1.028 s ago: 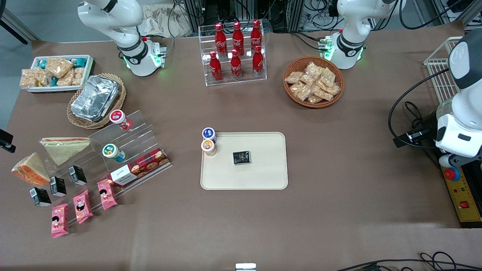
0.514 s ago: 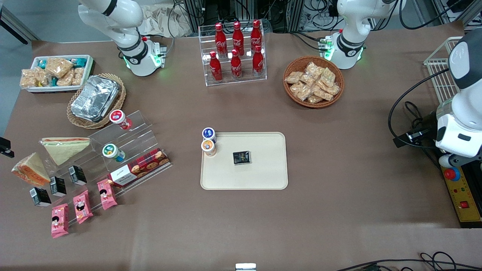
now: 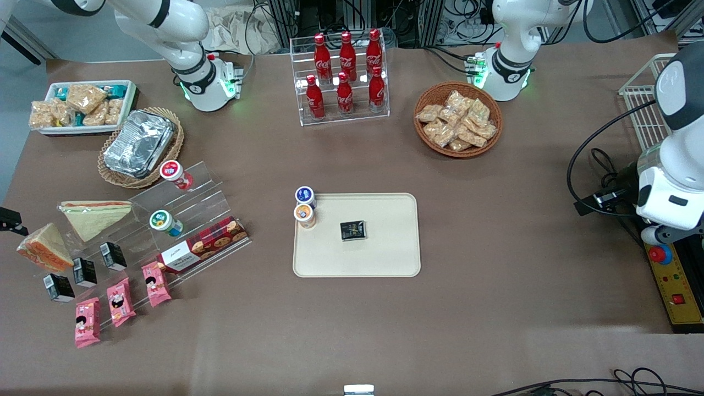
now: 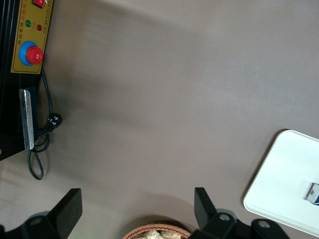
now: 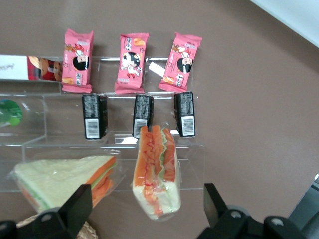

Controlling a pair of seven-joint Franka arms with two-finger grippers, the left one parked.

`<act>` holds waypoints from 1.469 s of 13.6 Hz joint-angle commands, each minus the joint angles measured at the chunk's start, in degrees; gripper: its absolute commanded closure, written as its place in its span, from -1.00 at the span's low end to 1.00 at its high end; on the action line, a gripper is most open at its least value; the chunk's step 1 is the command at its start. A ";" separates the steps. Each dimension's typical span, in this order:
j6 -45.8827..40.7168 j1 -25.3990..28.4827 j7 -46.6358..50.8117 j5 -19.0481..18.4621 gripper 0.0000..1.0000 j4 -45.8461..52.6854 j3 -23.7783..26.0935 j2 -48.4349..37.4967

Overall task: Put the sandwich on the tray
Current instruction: 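Lower the right gripper and grasp the upright wrapped orange sandwich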

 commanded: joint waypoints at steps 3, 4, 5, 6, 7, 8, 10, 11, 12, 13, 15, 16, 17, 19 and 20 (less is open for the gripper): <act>1.46 -1.99 -3.89 1.91 -0.98 2.82 0.16 5.16; 1.64 -2.60 -4.59 2.43 -0.98 2.73 0.25 5.69; 1.99 -3.04 -5.21 3.65 -0.98 2.38 0.34 5.96; 2.51 -3.04 -5.83 4.36 -0.98 2.12 0.25 6.22; 2.78 -3.04 -5.92 4.54 -0.98 1.94 0.25 6.48; 2.78 -3.04 -5.92 4.55 -0.98 1.50 0.34 6.92; 3.04 -2.96 -6.01 4.63 -0.96 0.54 0.34 6.93; 3.13 -2.96 -6.01 4.55 -0.96 0.27 0.34 6.93; 3.39 -2.96 -6.18 4.55 -0.95 -0.34 0.34 6.93; 4.53 -2.87 -6.27 4.55 -0.95 -1.30 0.34 6.93; 5.50 -2.69 -6.27 4.55 -0.95 -2.19 0.34 6.75; 5.42 -2.69 -6.27 4.55 -0.95 -2.19 0.34 6.66; 5.50 -2.78 -6.27 4.55 -0.95 -2.19 0.34 6.66; 5.42 -3.04 -6.36 4.55 -0.95 -2.19 0.34 6.66; 5.50 -3.04 -6.71 4.63 -0.95 -2.28 0.34 6.66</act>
